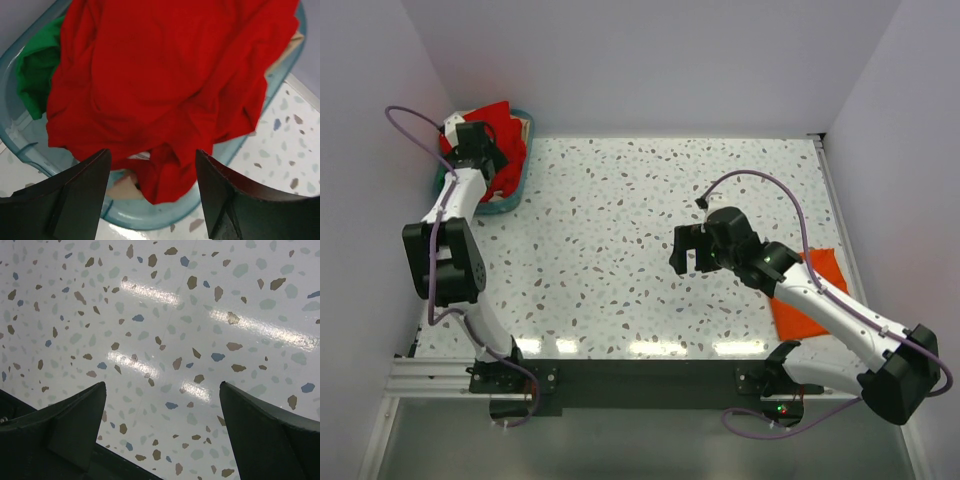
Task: Fold and stack the t-shirts
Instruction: Grab the tshirt from the pile, then move the tshirt to the center of the board, then flatten the tshirt out
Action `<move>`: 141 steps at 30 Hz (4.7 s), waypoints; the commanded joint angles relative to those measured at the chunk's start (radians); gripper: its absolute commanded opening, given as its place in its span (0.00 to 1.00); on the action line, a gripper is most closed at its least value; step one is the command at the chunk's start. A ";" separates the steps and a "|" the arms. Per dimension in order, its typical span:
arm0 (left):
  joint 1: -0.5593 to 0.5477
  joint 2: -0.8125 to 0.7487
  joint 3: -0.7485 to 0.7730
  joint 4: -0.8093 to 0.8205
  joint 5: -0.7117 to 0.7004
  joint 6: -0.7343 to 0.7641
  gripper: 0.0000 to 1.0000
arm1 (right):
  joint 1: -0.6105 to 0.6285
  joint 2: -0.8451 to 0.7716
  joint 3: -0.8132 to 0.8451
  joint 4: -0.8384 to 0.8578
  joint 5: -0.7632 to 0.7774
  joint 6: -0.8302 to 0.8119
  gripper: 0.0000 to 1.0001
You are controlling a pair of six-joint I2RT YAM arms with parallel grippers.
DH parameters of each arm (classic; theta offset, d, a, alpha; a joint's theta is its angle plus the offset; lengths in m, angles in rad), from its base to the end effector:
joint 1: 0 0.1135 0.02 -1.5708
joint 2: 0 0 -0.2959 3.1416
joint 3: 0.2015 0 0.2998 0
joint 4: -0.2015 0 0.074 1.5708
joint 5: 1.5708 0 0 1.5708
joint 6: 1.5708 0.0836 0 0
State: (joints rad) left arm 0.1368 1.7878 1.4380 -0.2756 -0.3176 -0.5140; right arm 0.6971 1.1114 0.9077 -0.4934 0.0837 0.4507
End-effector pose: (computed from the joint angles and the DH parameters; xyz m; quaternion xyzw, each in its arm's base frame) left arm 0.4963 0.0947 0.2683 -0.3493 0.8100 0.0540 0.4680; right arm 0.2416 0.1931 0.2771 -0.0937 0.9006 0.1977 0.3756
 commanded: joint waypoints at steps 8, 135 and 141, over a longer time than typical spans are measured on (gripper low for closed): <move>0.072 0.215 0.177 0.024 -0.049 0.015 0.73 | -0.002 0.022 -0.001 0.015 -0.042 -0.018 0.99; -0.543 -0.409 -0.858 0.296 0.232 -0.212 0.18 | 0.093 1.065 0.793 0.127 0.310 -0.296 0.68; -0.543 -0.421 -0.831 0.277 0.222 -0.205 0.00 | 0.070 1.045 0.804 0.118 0.340 -0.276 0.31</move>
State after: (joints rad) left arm -0.4026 1.3750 0.5758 -0.0383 -0.0826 -0.7219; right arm 0.7883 2.1864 1.6733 -0.3679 0.3748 0.1654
